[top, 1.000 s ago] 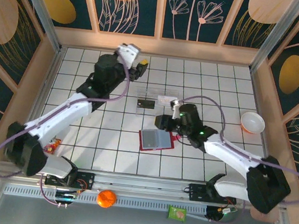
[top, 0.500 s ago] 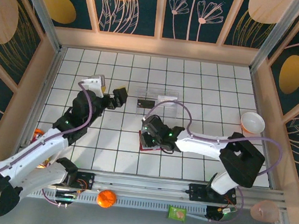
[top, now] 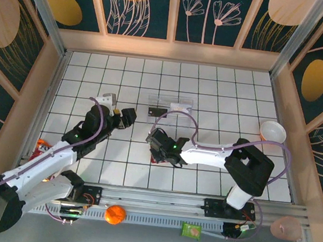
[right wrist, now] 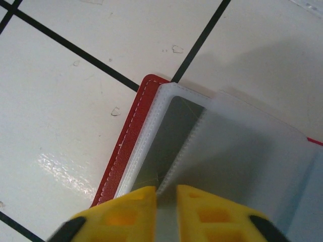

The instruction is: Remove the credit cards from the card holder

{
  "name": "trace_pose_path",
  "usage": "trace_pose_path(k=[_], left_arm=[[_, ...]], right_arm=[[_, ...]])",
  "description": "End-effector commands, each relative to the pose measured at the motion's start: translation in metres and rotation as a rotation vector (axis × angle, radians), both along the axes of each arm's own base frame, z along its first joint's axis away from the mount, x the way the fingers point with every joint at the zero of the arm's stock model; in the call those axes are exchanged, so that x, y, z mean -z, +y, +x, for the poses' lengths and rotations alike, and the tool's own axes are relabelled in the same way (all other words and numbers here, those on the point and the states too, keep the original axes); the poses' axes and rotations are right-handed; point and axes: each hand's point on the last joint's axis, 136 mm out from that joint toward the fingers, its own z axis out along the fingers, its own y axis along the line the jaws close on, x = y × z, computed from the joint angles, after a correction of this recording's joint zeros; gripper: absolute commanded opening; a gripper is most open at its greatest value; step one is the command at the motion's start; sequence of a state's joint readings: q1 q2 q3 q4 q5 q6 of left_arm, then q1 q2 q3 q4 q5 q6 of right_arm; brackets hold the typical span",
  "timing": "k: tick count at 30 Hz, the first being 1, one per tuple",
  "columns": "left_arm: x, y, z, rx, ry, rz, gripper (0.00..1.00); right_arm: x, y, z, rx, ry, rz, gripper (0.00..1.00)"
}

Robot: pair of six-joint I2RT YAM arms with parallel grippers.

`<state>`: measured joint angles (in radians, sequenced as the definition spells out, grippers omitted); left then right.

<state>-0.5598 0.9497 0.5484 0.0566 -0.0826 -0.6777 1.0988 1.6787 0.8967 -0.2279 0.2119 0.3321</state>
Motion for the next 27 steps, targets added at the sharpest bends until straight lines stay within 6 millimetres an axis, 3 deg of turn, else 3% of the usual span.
trace_pose_path(k=[1,3,7,12,17,21,23,27], left_arm=[[0.026,-0.013,-0.009,0.073,0.082,-0.025,0.71],[0.042,-0.023,-0.014,0.122,0.13,-0.051,0.63],[0.077,-0.046,-0.029,0.219,0.243,-0.082,0.52],[0.105,-0.085,-0.046,0.35,0.333,-0.031,0.5],[0.12,-0.083,-0.046,0.327,0.377,0.006,0.48],[0.111,-0.064,-0.042,0.234,0.344,0.042,0.65],[0.109,-0.058,-0.04,0.211,0.337,0.053,0.68],[0.112,-0.052,-0.041,0.195,0.348,0.05,0.69]], right_arm=[[0.003,-0.002,0.001,0.026,-0.004,0.009,0.07],[-0.002,0.004,0.004,0.037,-0.005,0.06,0.0],[-0.015,0.011,0.008,0.065,0.003,0.188,0.0],[-0.028,0.011,0.014,0.101,0.008,0.29,0.0],[-0.037,-0.004,0.021,0.144,-0.02,0.276,0.01],[-0.036,-0.004,0.013,0.1,0.006,0.219,0.33],[-0.031,-0.004,0.007,0.088,0.027,0.2,0.4],[-0.019,-0.005,-0.002,0.077,0.058,0.159,0.45]])
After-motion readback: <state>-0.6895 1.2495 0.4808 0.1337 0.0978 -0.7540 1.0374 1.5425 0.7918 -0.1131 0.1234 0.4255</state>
